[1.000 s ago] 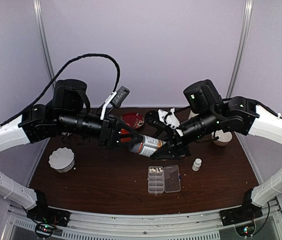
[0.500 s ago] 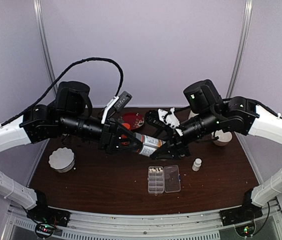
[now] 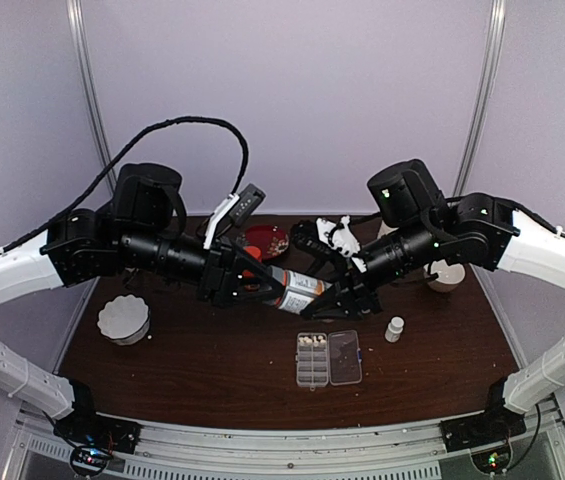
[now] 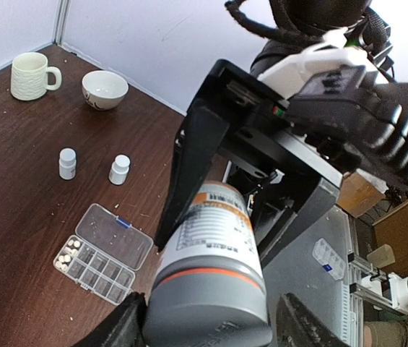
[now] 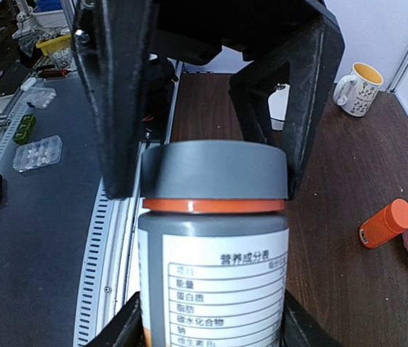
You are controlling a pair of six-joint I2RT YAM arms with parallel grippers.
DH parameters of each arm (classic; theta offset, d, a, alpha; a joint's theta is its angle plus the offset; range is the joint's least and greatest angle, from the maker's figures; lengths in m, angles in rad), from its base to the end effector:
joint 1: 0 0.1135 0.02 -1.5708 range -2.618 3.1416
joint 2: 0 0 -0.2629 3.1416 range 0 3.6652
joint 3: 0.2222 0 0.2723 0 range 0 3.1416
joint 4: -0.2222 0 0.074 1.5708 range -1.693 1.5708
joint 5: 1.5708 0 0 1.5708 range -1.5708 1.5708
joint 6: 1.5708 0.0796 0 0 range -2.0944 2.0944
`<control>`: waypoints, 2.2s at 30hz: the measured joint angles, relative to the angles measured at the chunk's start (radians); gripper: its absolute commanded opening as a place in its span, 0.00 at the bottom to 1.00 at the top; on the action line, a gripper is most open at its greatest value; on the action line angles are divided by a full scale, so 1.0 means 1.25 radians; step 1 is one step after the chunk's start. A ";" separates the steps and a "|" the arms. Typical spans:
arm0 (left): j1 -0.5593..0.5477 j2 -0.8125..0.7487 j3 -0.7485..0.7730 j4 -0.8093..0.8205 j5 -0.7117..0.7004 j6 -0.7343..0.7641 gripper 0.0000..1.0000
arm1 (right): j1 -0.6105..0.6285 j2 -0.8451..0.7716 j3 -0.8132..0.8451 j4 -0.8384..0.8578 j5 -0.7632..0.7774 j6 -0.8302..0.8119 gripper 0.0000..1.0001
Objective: Sort the pills into containers
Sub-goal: Pass from the right arm to the left, then place the pill bottle at the center of the board.
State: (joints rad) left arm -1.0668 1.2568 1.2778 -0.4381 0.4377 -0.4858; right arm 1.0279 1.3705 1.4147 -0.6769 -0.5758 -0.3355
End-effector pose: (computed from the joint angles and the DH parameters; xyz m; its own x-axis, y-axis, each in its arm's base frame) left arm 0.1330 -0.3111 0.3699 -0.6307 0.2679 -0.7283 0.7755 0.2523 -0.5787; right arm 0.1406 0.3168 0.3596 0.0227 -0.4970 -0.8675 -0.9929 -0.1125 0.0385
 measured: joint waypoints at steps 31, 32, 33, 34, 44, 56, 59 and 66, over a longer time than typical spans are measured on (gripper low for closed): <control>-0.002 -0.016 -0.013 -0.078 -0.103 0.096 0.10 | -0.023 -0.034 -0.088 0.089 0.001 0.054 1.00; -0.001 -0.015 -0.005 -0.104 -0.128 0.100 0.10 | -0.027 -0.051 -0.110 0.102 0.013 0.060 1.00; 0.002 -0.012 0.002 -0.130 -0.148 0.103 0.10 | -0.031 -0.071 -0.134 0.118 0.025 0.068 1.00; 0.004 -0.010 0.007 -0.149 -0.170 0.104 0.10 | -0.035 -0.092 -0.161 0.138 0.040 0.078 1.00; 0.178 0.117 0.075 -0.382 -0.361 0.070 0.11 | -0.052 -0.255 -0.361 0.277 0.317 0.255 1.00; 0.297 0.400 0.181 -0.476 -0.454 0.089 0.17 | -0.067 -0.306 -0.447 0.254 0.498 0.395 1.00; 0.303 0.439 0.188 -0.488 -0.467 0.092 0.32 | -0.070 -0.307 -0.467 0.235 0.517 0.416 1.00; 0.303 0.463 0.190 -0.490 -0.487 0.095 0.82 | -0.074 -0.324 -0.515 0.206 0.540 0.446 1.00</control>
State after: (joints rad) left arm -0.6880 1.8351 1.5150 -1.0500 -0.1711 -0.3668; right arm 0.9360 0.9649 0.7708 -0.4198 0.0994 0.2226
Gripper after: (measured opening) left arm 0.703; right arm 0.997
